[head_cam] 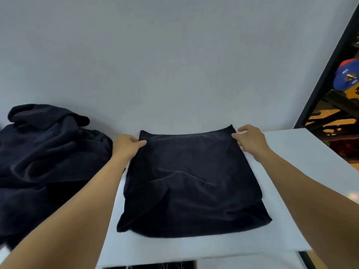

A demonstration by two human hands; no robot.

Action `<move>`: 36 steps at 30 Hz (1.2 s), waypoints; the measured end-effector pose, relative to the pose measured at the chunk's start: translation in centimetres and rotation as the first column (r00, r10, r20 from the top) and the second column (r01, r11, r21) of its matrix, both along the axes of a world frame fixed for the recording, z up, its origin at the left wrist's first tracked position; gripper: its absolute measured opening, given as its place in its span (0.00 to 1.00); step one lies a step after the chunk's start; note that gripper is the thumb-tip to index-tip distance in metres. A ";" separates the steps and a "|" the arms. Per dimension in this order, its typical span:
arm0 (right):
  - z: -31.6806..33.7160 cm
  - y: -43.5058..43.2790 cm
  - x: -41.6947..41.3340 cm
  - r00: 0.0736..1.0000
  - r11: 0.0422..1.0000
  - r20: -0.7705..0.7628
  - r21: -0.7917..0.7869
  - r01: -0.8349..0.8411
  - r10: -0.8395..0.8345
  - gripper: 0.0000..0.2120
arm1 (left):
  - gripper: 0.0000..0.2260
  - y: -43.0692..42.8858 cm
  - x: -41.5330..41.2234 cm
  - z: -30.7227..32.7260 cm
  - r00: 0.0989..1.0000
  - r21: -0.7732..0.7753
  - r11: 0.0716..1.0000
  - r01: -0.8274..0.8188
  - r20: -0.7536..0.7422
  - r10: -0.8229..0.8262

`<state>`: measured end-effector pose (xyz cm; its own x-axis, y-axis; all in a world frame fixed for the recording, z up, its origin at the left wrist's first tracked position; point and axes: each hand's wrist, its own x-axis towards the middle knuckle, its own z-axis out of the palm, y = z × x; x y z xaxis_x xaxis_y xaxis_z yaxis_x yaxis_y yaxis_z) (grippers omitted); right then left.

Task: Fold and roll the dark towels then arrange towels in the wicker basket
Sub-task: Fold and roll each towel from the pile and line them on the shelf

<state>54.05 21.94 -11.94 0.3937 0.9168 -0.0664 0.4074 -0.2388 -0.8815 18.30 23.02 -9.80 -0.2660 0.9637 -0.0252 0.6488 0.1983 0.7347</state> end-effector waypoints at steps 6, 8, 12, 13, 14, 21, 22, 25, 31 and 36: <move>0.7 -9.4 -0.3 0.992 0.985 0.019 -0.129 -0.118 0.121 0.16 | 0.16 -9.8 -1.1 -0.1 0.993 -0.034 0.998 0.045 0.114 -0.041; 1.2 -13.4 -0.5 0.984 0.965 0.014 -0.197 -0.170 0.176 0.17 | 0.16 -13.5 -1.9 -0.2 0.990 -0.076 0.994 0.081 0.118 -0.071; 1.8 -19.7 -0.8 0.963 0.935 -0.019 -0.234 -0.266 0.269 0.14 | 0.15 -19.5 -3.5 -0.1 0.960 -0.148 0.972 0.185 0.240 -0.146; 1.8 -20.8 -1.0 0.961 0.938 -0.022 -0.210 -0.274 0.276 0.12 | 0.15 -20.6 -3.7 -0.1 0.951 -0.162 0.963 0.215 0.258 -0.169; 1.7 -21.7 -1.2 0.963 0.948 -0.030 -0.171 -0.269 0.268 0.09 | 0.15 -21.5 -3.7 -0.1 0.941 -0.159 0.957 0.241 0.277 -0.191; 1.1 -23.5 -2.4 0.980 0.979 -0.006 -0.035 -0.199 0.199 0.03 | 0.04 -23.8 -3.1 -0.8 0.948 0.136 0.984 0.111 0.283 -0.146; 1.3 -23.6 -2.2 0.974 0.972 0.005 -0.072 -0.223 0.224 0.05 | 0.04 -24.0 -3.3 -0.8 0.946 0.173 0.980 0.100 0.288 -0.147; 1.4 -24.0 -1.8 0.935 0.932 0.131 -0.202 -0.301 0.330 0.12 | 0.08 -24.9 -3.6 -0.9 0.949 0.120 0.962 0.244 0.173 -0.262; 1.7 -24.9 -1.2 0.956 0.947 -0.089 -0.138 -0.291 0.281 0.06 | 0.03 -25.4 -2.7 -2.6 0.965 0.214 0.955 0.203 0.120 -0.232; 1.7 -26.5 -0.6 0.869 0.995 -0.490 -0.021 -0.097 0.074 0.08 | 0.06 -26.2 -3.7 -2.4 0.865 0.162 0.986 0.045 0.488 -0.120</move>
<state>53.41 -4.58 -10.29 0.2210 0.9371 -0.2700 -0.0516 -0.2652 -0.9628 14.64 -3.18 -12.18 -0.1737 0.9848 0.0044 0.2022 0.0313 0.9788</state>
